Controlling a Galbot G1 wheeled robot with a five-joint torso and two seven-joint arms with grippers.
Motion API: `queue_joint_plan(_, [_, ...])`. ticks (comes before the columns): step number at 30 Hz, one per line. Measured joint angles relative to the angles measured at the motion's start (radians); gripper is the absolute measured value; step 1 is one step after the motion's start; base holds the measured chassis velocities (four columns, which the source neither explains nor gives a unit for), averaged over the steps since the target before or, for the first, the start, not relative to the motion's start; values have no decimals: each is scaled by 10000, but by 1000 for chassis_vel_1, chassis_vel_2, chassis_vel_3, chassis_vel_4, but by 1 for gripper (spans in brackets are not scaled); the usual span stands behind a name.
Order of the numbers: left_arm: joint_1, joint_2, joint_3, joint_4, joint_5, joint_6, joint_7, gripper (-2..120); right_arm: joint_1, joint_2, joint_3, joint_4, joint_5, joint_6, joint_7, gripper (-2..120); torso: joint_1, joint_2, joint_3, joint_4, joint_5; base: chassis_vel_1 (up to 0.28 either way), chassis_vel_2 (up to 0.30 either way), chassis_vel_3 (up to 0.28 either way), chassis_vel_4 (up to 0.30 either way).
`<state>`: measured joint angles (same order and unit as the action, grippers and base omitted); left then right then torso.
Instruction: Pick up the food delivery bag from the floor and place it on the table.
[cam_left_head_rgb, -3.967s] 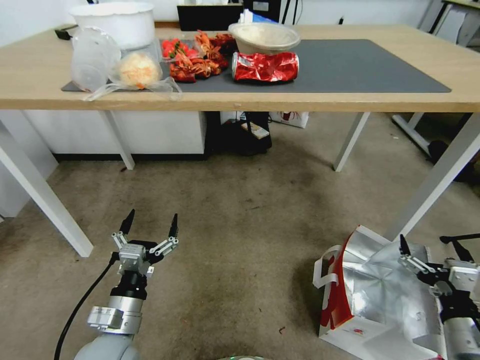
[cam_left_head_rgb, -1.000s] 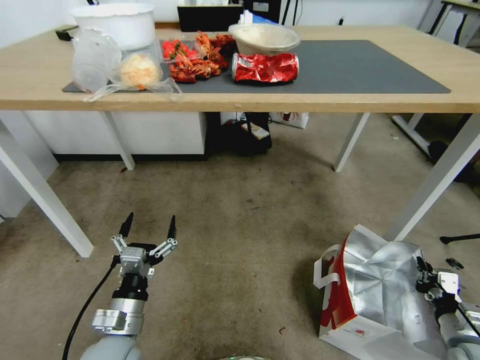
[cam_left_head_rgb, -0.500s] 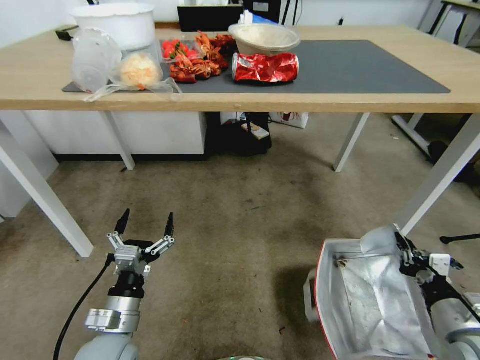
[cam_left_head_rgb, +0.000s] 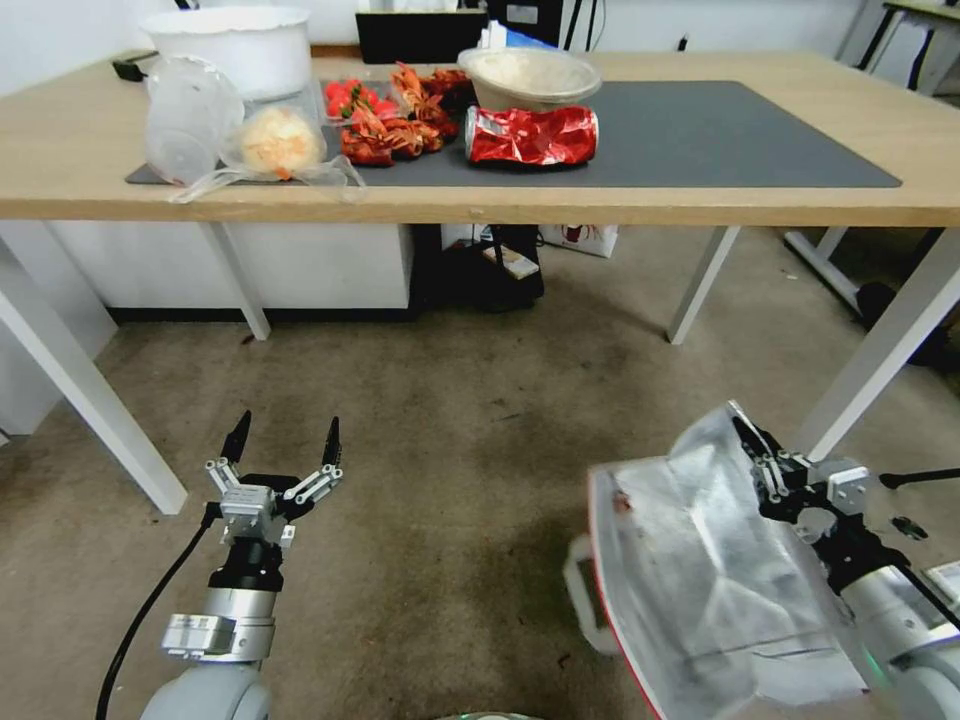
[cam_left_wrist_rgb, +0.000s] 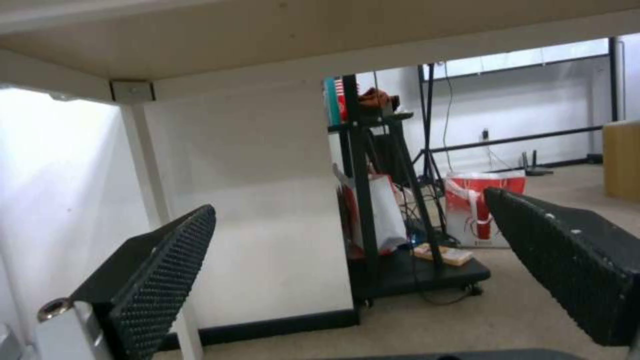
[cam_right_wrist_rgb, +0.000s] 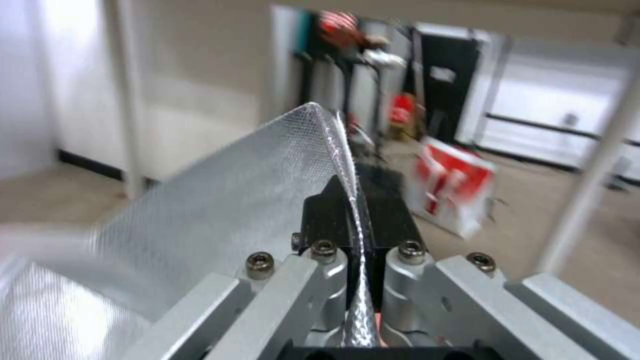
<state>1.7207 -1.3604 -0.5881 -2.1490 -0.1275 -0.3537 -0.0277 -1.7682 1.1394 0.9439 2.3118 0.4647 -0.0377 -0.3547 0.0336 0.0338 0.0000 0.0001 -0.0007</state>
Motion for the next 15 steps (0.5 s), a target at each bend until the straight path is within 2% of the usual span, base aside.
queue_joint_plan(1, [-3, 5, -21, -34, 4, 12, 3, 100, 8, -152, 33, 236, 245, -64, -103, 0, 0, 1, -1, 1, 15, 0, 0, 0, 0])
queue_joint_plan(4, [-1, 1, -54, -88, -35, 74, 81, 100, 60, -452, 143, 550, 912, -75, -513, 0, -1, 1, 0, -2, 5, 0, 0, 0, 0])
queue_joint_plan(7, [-9, -50, -74, -102, -63, 68, 154, 100, 173, -808, 235, 722, 1996, 83, -1411, 0, -1, 1, 0, 0, 6, 0, 0, 0, 0])
queue_joint_plan(15, [-8, -52, -84, -148, -61, 64, 155, 100, 215, -1133, 487, 891, 3501, -81, -2674, 0, -1, 0, 3, -1, 8, 0, 0, 0, 0])
